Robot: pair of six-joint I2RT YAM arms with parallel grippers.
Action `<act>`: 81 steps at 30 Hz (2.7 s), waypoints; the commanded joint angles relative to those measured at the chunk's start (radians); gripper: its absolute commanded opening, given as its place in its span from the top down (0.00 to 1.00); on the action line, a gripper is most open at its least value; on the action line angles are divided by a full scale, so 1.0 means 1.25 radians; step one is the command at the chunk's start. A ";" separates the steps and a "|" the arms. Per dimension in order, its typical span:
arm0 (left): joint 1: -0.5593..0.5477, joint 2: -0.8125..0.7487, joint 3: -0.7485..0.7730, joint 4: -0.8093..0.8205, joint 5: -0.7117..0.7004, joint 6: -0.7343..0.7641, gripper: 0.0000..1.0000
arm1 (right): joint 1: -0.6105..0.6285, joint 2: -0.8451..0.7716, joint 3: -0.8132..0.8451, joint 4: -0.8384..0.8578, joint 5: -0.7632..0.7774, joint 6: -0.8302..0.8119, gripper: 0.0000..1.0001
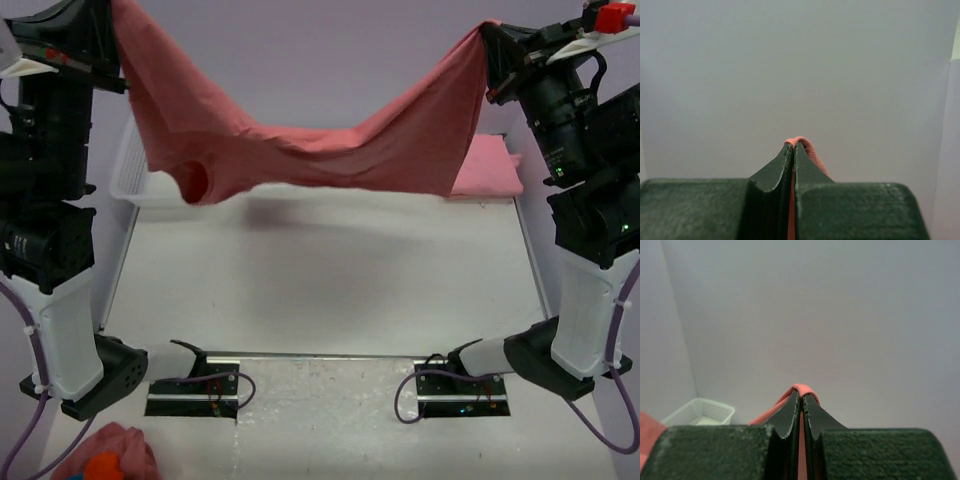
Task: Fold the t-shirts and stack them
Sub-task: Flatten out the tshirt
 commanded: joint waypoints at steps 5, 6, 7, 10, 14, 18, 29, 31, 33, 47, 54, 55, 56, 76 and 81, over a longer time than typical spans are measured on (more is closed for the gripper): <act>0.000 0.057 0.044 -0.030 0.008 -0.001 1.00 | 0.136 0.048 0.081 -0.036 0.177 -0.124 1.00; 0.000 0.057 0.044 -0.030 0.021 -0.001 1.00 | 0.154 0.048 0.081 -0.036 0.221 -0.145 1.00; 0.000 0.055 0.046 -0.029 0.025 -0.012 1.00 | 0.181 0.045 0.078 -0.037 0.237 -0.150 1.00; 0.000 0.041 0.046 -0.026 0.041 -0.038 1.00 | 0.242 0.017 0.034 -0.026 0.296 -0.180 1.00; 0.000 0.014 0.046 -0.028 0.071 -0.076 1.00 | 0.293 -0.026 -0.031 -0.004 0.345 -0.206 1.00; 0.000 -0.022 0.046 -0.029 0.096 -0.115 1.00 | 0.346 -0.045 -0.036 -0.014 0.412 -0.239 1.00; 0.001 -0.081 0.023 -0.051 0.100 -0.136 1.00 | 0.511 -0.128 -0.135 0.136 0.584 -0.394 1.00; 0.001 -0.076 0.023 -0.046 0.096 -0.134 1.00 | 0.511 -0.120 -0.133 0.151 0.578 -0.404 1.00; 0.001 -0.056 0.028 -0.043 0.090 -0.125 1.00 | 0.504 -0.103 -0.119 0.172 0.577 -0.428 1.00; 0.057 0.436 0.115 0.048 -0.036 0.048 1.00 | 0.005 0.408 0.212 0.105 0.134 -0.138 1.00; 0.169 0.562 0.187 0.148 0.062 -0.028 1.00 | -0.094 0.477 0.201 0.183 0.065 -0.099 1.00; 0.169 0.556 0.182 0.150 0.068 -0.031 1.00 | -0.092 0.466 0.188 0.192 0.063 -0.102 1.00; 0.169 0.535 0.165 0.152 0.069 -0.032 1.00 | -0.094 0.458 0.178 0.201 0.060 -0.109 1.00; 0.126 0.003 -0.500 0.039 0.022 -0.148 1.00 | -0.090 0.144 -0.367 -0.076 -0.023 0.181 1.00; 0.015 -0.078 -0.803 -0.005 -0.058 -0.236 1.00 | -0.057 0.052 -0.666 -0.085 -0.100 0.316 1.00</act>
